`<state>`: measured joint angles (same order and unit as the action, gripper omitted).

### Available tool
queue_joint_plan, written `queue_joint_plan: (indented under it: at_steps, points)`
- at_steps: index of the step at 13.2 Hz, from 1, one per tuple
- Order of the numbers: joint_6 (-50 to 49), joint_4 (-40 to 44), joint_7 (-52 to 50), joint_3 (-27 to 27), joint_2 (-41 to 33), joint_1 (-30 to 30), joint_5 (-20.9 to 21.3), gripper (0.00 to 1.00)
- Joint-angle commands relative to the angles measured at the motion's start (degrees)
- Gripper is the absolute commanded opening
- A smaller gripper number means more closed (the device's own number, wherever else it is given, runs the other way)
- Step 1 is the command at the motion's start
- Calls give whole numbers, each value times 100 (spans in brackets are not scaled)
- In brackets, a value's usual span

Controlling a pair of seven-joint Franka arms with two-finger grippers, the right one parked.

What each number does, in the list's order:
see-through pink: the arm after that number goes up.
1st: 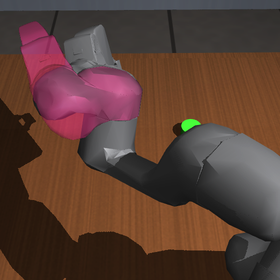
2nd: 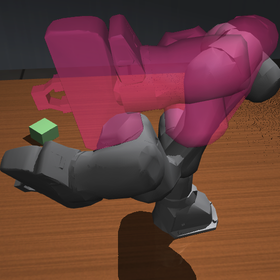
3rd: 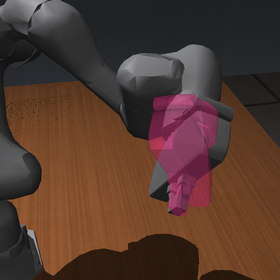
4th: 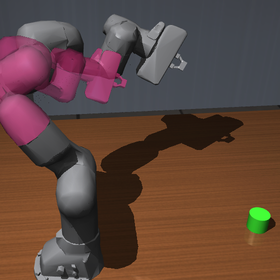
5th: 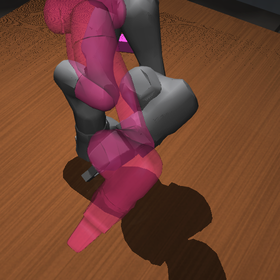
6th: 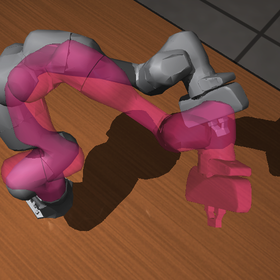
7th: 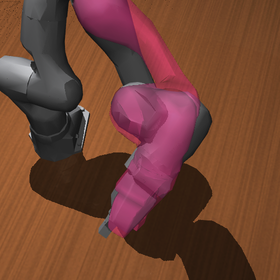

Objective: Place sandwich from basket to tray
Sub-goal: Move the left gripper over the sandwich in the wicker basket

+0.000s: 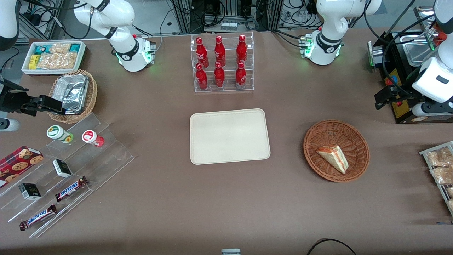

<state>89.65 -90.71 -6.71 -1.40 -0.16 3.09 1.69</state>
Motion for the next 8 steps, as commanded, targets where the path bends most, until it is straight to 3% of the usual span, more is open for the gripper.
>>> queue_joint_plan:
  at_steps: [1, 8]
  points:
    - [-229, 167, 91, 61, 60, 52, -37, 100]
    - [551, -175, -267, 52, 718, 95, 16, 100]
